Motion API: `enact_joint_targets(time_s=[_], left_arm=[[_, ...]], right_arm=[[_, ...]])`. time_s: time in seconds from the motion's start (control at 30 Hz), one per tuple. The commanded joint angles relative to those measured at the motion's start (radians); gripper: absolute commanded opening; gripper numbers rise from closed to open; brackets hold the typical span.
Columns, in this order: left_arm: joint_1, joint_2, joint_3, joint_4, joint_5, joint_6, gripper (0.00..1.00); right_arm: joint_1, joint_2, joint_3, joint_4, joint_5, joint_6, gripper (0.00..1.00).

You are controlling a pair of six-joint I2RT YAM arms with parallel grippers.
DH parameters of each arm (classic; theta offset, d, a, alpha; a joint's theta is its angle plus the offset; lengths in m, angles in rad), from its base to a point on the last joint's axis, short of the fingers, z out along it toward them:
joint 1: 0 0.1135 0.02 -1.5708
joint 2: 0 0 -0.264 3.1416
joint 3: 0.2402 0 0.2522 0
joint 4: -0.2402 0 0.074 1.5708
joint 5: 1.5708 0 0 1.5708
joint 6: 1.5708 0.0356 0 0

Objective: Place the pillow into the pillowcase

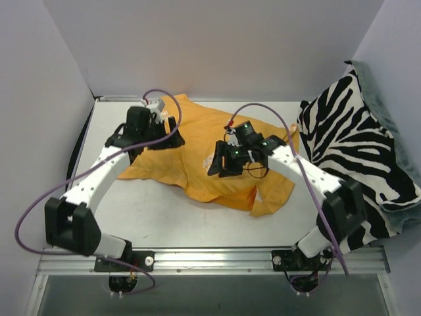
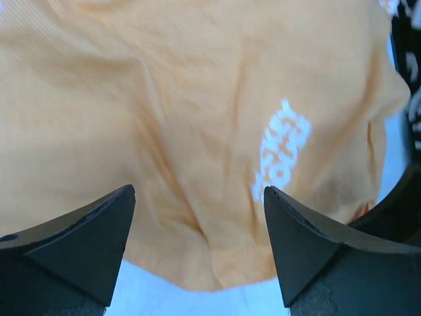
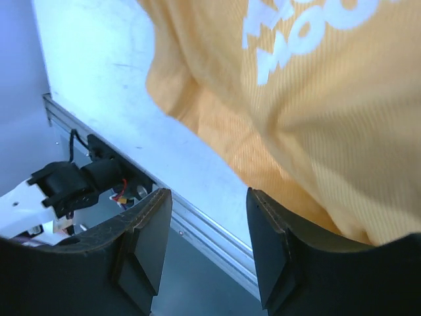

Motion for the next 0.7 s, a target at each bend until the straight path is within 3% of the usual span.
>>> enact_joint_targets(time_s=[0.0,0.17,0.33,0.47,0.67], left_arm=[[-0.025,-0.088,-0.153,0.002,0.071,0.07,0.88],[-0.084,-0.046,-0.222,-0.004,0.103,0.107,0.88],[-0.354,-0.031,-0.164,0.028,0.079,0.177,0.91],[-0.478,0.079,-0.067,0.02,0.02,0.181,0.86],[-0.521,0.231,0.016,-0.001,-0.047,0.138,0.81]], right_arm=[[-0.045,-0.23,-0.091,-0.025,0.041,0.039,0.5],[-0.206,-0.444,-0.286,-0.047,0.177,0.083,0.5],[-0.27,-0.432,-0.411,-0.119,0.294,0.082,0.49],[-0.279,-0.377,-0.508,-0.142,0.305,0.118,0.49],[-0.282,-0.358,-0.637,-0.142,0.253,0.149,0.49]])
